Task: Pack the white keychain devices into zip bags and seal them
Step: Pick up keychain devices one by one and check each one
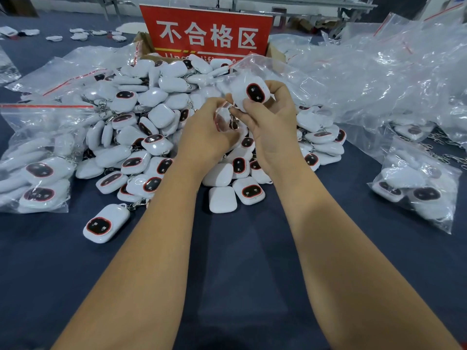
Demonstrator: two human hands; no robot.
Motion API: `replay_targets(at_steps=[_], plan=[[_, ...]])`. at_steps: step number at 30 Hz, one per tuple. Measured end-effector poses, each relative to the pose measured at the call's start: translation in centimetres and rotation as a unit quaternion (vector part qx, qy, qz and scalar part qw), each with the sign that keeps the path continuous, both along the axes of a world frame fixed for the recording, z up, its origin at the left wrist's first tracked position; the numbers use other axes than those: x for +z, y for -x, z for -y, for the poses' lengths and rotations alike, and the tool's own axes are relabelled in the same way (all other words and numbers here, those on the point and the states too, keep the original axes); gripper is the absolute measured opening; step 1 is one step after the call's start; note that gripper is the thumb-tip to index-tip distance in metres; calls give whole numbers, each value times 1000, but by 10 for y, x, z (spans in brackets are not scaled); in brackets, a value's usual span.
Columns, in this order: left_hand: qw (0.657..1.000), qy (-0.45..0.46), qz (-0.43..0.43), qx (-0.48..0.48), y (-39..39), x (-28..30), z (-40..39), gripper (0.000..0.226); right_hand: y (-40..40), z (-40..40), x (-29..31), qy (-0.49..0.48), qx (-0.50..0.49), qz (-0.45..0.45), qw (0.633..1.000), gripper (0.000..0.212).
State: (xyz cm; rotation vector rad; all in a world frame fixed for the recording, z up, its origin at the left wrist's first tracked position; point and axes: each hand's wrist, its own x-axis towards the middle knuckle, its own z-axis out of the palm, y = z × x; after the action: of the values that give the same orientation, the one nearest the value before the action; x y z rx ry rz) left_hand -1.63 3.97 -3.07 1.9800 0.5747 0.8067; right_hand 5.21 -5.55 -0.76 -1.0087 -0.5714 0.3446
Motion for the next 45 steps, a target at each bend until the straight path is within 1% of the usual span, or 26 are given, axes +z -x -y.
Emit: replay_targets(at_steps=[3,5,9,10,12,14,15,17,19,21,23,26,28,30,32,34,37,42,43,45], plan=[[1000,-8,12,4,0,1,0,37,-1,-1,-2,70,-67,93,991,24],[999,18,43,8,1,3,0,37,-2,-1,-4,99,-96,143,980,25],[994,59,89,-3,2,6,2,47,0,-1,-6,119,-94,182,972,27],[994,60,93,-11,2,6,3,46,0,-2,-7,127,-97,192,968,28],[993,59,100,-12,1,5,3,37,0,-3,-8,171,-131,236,948,28],[990,85,110,8,2,6,0,30,-1,-4,-10,226,-187,296,909,24],[988,100,120,20,2,7,-3,27,-3,-4,-11,245,-203,309,896,24],[981,121,147,37,2,8,-5,25,-6,-3,-13,260,-196,300,896,25],[975,128,176,45,2,9,-6,24,-6,-3,-14,270,-156,279,908,25],[973,117,194,45,3,10,-5,22,-5,-2,-16,278,-131,271,912,38],[974,102,198,45,3,9,-5,21,-5,-1,-17,287,-139,284,904,48],[975,94,194,46,3,9,-4,22,-6,-1,-16,283,-171,278,902,53],[975,91,197,46,3,9,-4,23,-7,-2,-15,273,-192,266,904,51],[975,80,206,34,5,10,-3,23,-8,-1,-15,281,-214,266,897,43],[974,65,216,8,6,11,-1,22,-9,-1,-15,291,-228,264,891,35],[974,54,221,-19,7,13,1,22,-10,0,-16,296,-235,260,889,31],[973,54,220,-44,6,13,2,25,-12,1,-16,320,-253,261,875,27],[975,54,211,-50,4,11,4,33,-15,3,-16,361,-244,259,862,21],[974,57,211,-53,4,11,4,34,-14,3,-16,362,-232,257,866,20],[972,74,216,-60,5,12,6,34,-10,2,-15,337,-193,245,888,19]])
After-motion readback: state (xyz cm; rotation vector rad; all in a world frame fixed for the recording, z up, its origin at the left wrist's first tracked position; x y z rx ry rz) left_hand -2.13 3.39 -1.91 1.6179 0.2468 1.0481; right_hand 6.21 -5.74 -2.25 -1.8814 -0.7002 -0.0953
